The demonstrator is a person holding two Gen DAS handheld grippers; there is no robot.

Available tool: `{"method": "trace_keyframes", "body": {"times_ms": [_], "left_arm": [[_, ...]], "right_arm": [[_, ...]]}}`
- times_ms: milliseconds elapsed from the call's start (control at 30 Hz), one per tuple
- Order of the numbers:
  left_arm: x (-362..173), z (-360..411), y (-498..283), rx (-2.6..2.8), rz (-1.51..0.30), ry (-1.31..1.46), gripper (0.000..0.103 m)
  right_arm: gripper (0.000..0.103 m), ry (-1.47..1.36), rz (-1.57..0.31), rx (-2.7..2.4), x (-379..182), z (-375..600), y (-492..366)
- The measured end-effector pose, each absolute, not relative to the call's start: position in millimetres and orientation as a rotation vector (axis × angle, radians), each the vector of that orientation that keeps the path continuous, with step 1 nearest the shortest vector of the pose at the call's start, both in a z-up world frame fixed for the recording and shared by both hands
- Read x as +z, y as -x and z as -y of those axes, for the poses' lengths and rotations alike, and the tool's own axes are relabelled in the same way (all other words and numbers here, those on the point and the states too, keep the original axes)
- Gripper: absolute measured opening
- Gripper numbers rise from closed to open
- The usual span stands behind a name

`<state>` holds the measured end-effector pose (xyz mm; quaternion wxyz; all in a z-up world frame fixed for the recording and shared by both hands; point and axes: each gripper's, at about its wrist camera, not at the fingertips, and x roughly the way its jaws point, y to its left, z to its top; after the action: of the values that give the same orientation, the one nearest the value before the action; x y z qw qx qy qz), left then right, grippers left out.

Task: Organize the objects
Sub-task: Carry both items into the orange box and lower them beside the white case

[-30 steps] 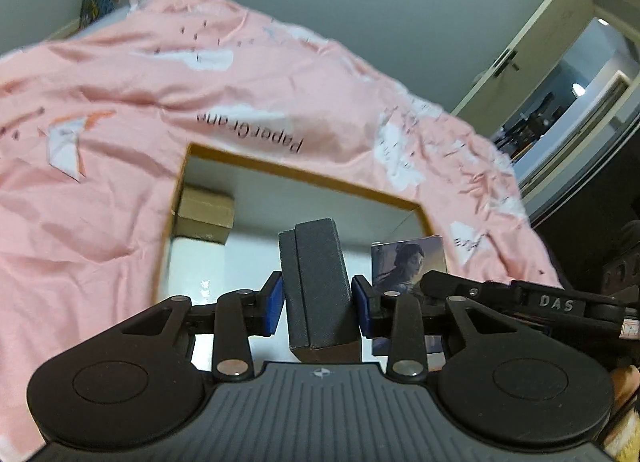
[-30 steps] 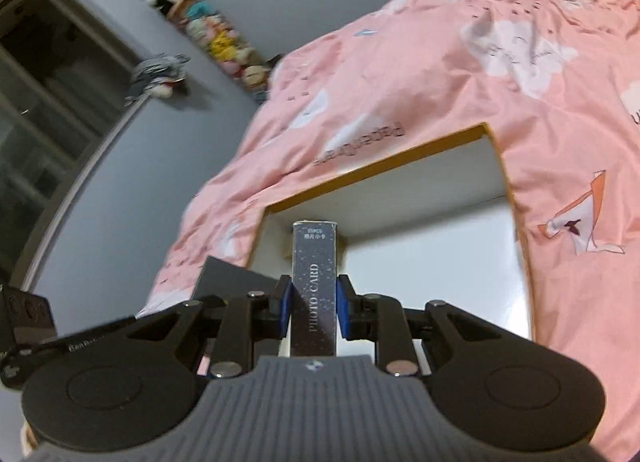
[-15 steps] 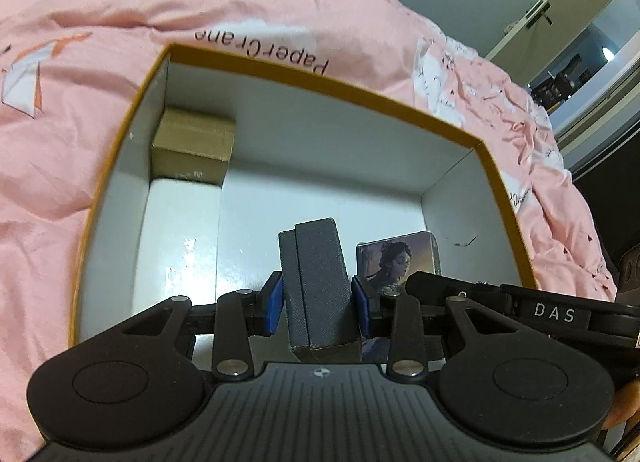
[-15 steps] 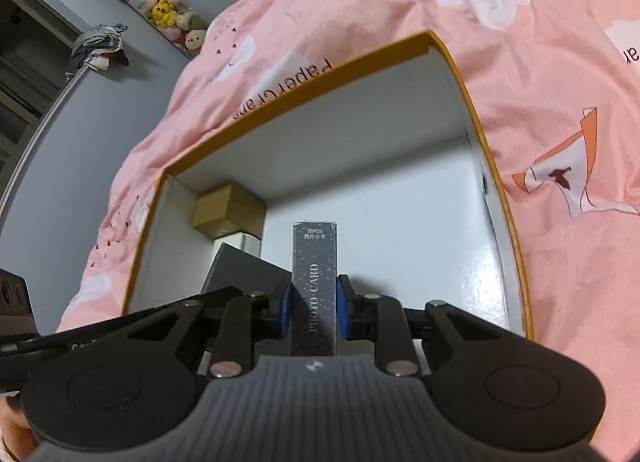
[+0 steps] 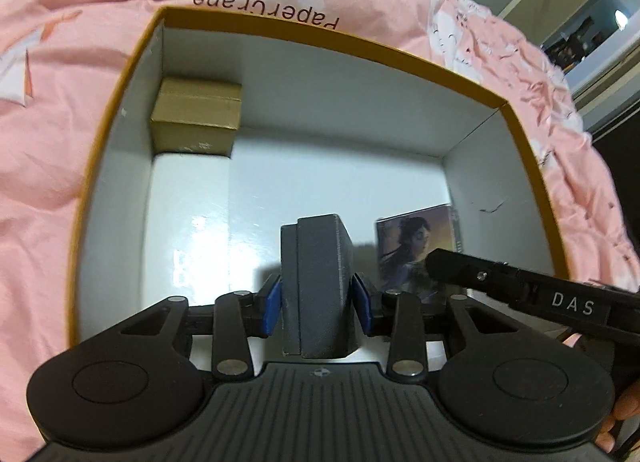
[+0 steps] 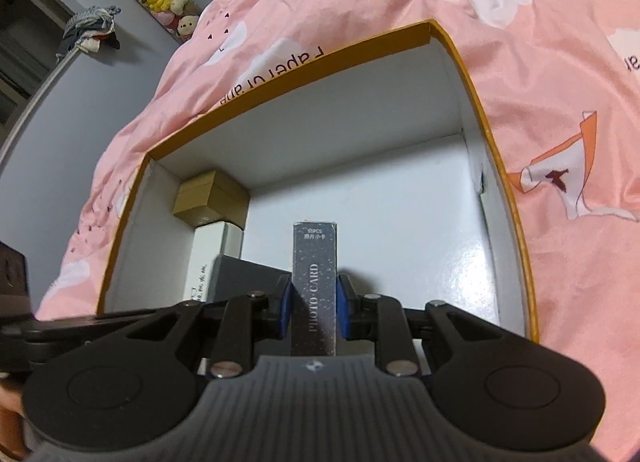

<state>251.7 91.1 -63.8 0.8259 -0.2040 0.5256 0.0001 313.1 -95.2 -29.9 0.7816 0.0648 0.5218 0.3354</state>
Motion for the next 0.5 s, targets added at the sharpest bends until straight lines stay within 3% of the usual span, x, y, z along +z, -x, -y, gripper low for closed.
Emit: {"method": "trace_keyframes", "body": {"times_ms": [300, 400, 500], "left_arm": [[-56.2, -87.4, -242.7, 0.056, -1.15, 0.268, 0.046], [-57.9, -87.3, -244.7, 0.047, -1.157, 0.259, 0.033], [-63.9, -84.6, -248.8, 0.043, -1.177, 0.259, 0.028]], "right_arm": [[0.024, -0.079, -1.119, 0.717, -29.8, 89.4, -311.8], [0.024, -0.059, -1.125, 0.715, -31.8, 84.2, -311.3], [0.024, -0.049, -1.135, 0.728, -33.7, 77.7, -309.2]]}}
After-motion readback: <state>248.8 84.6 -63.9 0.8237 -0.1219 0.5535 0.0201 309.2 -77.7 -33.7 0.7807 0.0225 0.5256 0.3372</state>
